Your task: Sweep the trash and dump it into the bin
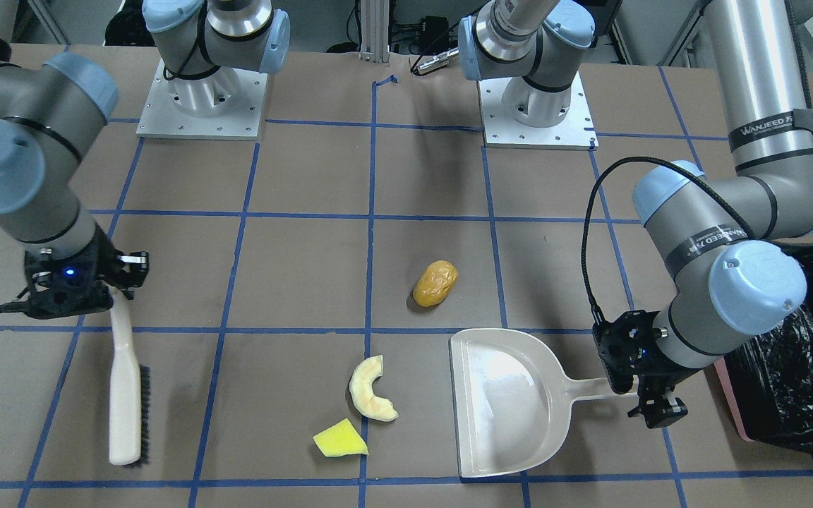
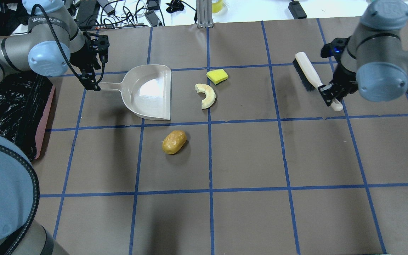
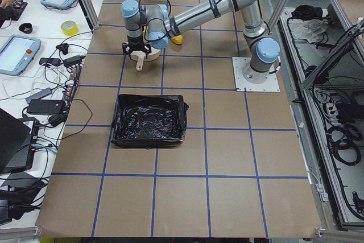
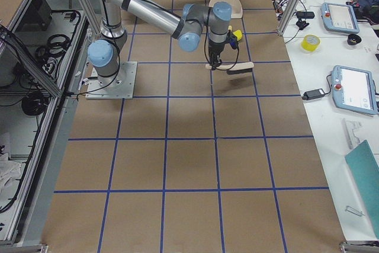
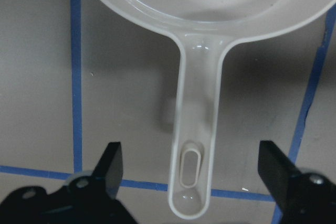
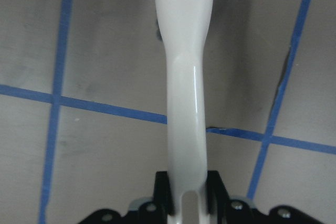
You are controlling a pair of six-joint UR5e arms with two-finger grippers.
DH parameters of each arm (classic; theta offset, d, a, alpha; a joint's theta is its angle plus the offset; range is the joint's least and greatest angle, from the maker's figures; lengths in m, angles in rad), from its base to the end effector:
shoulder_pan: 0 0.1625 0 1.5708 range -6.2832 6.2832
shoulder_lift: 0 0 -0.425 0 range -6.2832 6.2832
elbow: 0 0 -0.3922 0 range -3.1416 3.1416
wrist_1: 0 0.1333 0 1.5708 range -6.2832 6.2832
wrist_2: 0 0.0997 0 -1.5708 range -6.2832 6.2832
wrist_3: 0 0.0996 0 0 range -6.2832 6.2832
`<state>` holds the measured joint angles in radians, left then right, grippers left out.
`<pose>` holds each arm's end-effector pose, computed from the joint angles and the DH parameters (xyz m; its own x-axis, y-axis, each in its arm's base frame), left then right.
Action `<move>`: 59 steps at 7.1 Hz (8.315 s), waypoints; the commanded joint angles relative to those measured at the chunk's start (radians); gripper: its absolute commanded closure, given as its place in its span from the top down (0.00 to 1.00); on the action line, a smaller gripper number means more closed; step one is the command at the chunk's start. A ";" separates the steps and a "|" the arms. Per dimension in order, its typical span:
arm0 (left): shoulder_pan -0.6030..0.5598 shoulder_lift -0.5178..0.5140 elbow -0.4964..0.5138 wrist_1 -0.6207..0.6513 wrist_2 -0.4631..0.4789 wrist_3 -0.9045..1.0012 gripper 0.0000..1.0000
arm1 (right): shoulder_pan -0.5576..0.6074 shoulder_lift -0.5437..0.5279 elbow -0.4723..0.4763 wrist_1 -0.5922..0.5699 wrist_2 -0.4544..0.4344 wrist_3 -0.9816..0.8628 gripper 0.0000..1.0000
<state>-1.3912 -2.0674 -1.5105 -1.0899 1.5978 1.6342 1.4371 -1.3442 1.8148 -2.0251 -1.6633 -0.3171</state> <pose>-0.0103 -0.6747 0.2754 -0.1158 0.9924 -0.0428 0.9927 0.1171 0.0297 0.0506 -0.5548 0.2980 -0.9794 -0.1843 0.0827 -0.1811 0.9825 0.0443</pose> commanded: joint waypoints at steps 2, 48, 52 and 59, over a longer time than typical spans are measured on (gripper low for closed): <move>0.004 -0.037 -0.004 0.010 -0.005 0.009 0.91 | 0.230 0.091 -0.060 -0.011 -0.010 0.222 0.00; 0.043 0.374 -0.494 0.022 0.168 0.145 0.00 | 0.392 0.103 -0.296 0.378 0.020 0.640 0.00; 0.043 0.372 -0.496 0.022 0.166 0.144 0.00 | 0.709 0.078 -0.075 0.271 0.059 0.839 0.00; 0.046 0.369 -0.491 0.022 0.162 0.145 0.00 | 0.942 0.349 -0.380 0.152 0.283 1.032 0.00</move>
<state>-1.3469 -1.6977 -2.0021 -1.0676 1.7606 1.7783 2.3683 -1.0191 1.4764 -1.8747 -1.3924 0.7008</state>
